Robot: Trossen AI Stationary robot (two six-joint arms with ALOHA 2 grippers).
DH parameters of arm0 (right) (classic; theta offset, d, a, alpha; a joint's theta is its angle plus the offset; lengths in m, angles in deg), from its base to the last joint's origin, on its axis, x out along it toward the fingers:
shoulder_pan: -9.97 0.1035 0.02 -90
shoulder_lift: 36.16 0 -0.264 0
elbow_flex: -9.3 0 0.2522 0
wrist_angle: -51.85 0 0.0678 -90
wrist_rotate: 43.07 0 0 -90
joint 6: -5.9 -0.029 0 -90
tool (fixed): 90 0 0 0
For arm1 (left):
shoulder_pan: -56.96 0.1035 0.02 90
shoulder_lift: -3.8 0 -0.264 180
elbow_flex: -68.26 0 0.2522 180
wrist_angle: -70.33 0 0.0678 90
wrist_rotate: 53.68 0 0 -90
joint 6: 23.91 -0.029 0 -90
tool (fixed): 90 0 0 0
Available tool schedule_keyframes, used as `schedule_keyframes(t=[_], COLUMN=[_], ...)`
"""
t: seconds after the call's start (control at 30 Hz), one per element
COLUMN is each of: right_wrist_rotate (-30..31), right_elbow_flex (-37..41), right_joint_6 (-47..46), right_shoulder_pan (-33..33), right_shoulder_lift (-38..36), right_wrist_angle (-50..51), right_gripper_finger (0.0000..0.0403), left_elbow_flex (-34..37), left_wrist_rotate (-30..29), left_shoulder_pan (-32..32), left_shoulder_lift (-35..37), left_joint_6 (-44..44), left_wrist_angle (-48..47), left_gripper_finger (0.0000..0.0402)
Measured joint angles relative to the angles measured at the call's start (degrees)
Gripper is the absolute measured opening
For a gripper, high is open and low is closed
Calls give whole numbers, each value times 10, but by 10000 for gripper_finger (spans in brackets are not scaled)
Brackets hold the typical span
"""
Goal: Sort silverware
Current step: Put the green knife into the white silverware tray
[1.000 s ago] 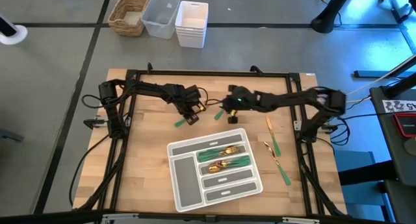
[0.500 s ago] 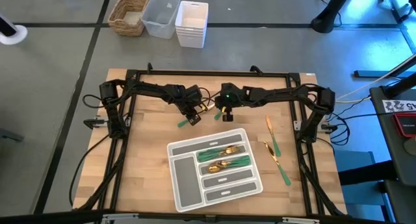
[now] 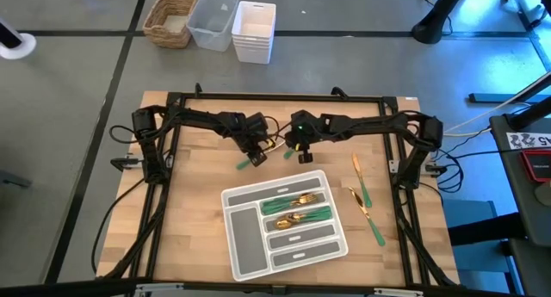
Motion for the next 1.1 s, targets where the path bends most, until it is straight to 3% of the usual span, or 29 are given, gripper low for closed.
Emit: schedule_keyframes(t=[0.43,1.1], right_wrist_rotate=[-9,24], right_elbow_flex=[0,0], right_joint_6=[34,70], right_shoulder_pan=[0,18], right_shoulder_lift=[76,70], right_wrist_angle=[-81,-78], right_gripper_finger=[99,99], left_elbow_flex=[-1,-1], left_wrist_rotate=[14,44], left_shoulder_pan=[0,0], left_shoulder_lift=[1,1], left_joint_6=[-2,-2], left_wrist_angle=[14,32], left_gripper_finger=[28,29])
